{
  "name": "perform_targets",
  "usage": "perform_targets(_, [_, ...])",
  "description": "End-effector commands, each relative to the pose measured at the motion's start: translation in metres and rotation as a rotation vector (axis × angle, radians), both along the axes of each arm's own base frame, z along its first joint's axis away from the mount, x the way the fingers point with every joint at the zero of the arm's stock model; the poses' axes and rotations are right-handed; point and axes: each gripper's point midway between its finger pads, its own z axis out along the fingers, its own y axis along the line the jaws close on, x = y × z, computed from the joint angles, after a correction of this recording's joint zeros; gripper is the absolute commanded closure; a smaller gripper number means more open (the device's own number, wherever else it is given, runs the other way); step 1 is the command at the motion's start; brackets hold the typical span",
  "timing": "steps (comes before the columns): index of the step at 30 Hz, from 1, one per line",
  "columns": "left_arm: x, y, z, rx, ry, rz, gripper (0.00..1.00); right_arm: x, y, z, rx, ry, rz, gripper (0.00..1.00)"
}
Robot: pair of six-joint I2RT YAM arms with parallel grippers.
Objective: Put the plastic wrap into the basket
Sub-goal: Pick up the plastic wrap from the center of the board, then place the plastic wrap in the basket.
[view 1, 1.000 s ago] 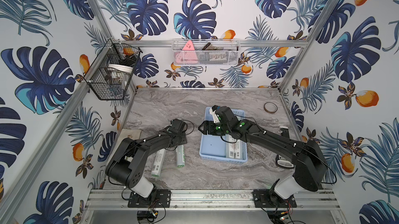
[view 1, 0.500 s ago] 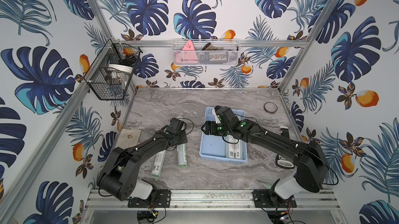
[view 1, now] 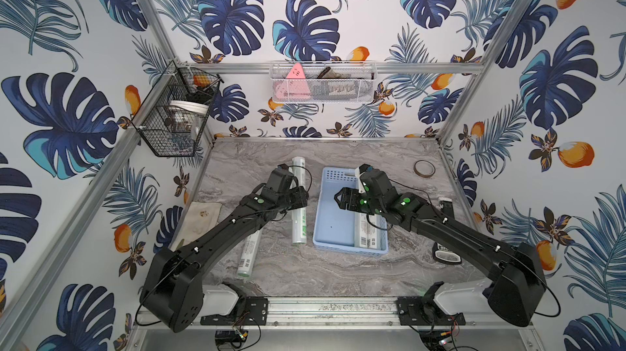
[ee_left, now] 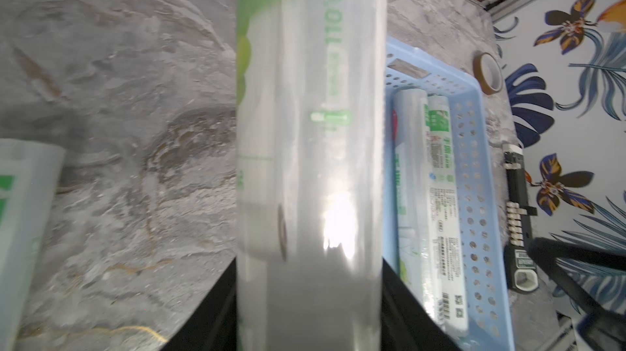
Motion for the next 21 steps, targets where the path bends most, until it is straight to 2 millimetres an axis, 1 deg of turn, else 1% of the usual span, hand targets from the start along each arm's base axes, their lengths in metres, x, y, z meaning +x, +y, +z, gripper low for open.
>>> perform_targets(1, [0.008, -0.036, 0.021, -0.047, -0.057, -0.079, 0.75, 0.005, -0.018, 0.010, 0.014, -0.039, -0.067, 0.18])
perform_targets(3, [0.010, -0.055, 0.022, -0.013, -0.058, -0.120, 0.75, 0.006, -0.031, 0.012, 0.020, -0.038, -0.099, 0.18])
perform_targets(6, [0.011, -0.083, 0.019, -0.005, -0.054, -0.171, 0.76, 0.007, -0.051, 0.010, 0.028, -0.028, -0.144, 0.18])
perform_targets(8, [0.014, -0.097, 0.016, -0.008, -0.055, -0.188, 0.76, 0.007, -0.061, 0.008, 0.044, -0.016, -0.163, 0.18])
perform_targets(12, [0.019, -0.122, 0.002, -0.015, -0.030, -0.215, 0.76, 0.006, -0.076, 0.002, 0.053, 0.007, -0.197, 0.17])
perform_targets(17, [0.029, -0.138, -0.016, -0.035, 0.005, -0.212, 0.76, 0.004, -0.084, -0.005, 0.047, 0.022, -0.215, 0.16])
perform_targets(21, [0.035, -0.143, -0.026, -0.066, 0.025, -0.182, 0.76, 0.004, -0.085, -0.011, 0.037, 0.045, -0.212, 0.16])
